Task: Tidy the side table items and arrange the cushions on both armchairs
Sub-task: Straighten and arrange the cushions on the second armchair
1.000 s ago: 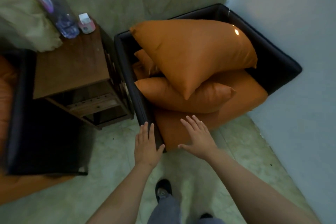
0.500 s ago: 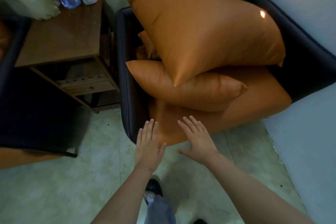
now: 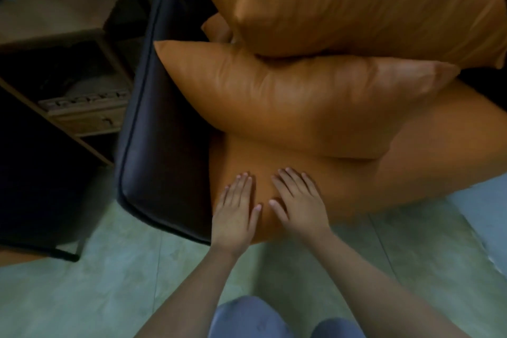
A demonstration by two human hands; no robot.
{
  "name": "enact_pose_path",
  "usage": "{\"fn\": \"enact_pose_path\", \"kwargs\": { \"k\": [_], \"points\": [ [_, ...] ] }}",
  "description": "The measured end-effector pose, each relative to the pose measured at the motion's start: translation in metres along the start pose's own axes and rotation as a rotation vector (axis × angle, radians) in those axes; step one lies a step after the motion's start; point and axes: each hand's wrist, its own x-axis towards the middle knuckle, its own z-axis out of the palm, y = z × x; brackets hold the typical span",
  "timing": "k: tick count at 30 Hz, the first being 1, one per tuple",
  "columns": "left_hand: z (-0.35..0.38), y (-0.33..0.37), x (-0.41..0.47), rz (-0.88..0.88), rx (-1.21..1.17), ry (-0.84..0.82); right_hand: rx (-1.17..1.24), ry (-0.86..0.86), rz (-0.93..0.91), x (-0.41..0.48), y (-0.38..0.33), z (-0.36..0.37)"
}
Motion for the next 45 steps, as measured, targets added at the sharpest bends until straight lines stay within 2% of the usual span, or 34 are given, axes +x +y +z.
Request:
{"fn": "enact_pose_path", "kwargs": {
  "k": [6,11,19,35,45],
  "points": [
    [0.038,0.004,0.006,-0.078,0.043,0.250,-0.037,0.248,-0.094,0.005,0.017,0.043],
    [0.044,0.003,0.007,-0.073,0.048,0.336,-0.047,0.350,-0.118,0.005,0.020,0.048],
    [0.046,-0.006,0.019,-0.054,0.046,0.363,-0.048,0.397,-0.142,0.021,0.023,0.055],
    [0.042,-0.077,0.056,0.007,0.060,0.397,-0.061,0.448,-0.090,0.075,-0.021,0.081],
    [0.023,-0.064,0.053,-0.052,0.136,0.230,-0.030,0.277,-0.067,0.062,-0.025,0.061]
  ]
}}
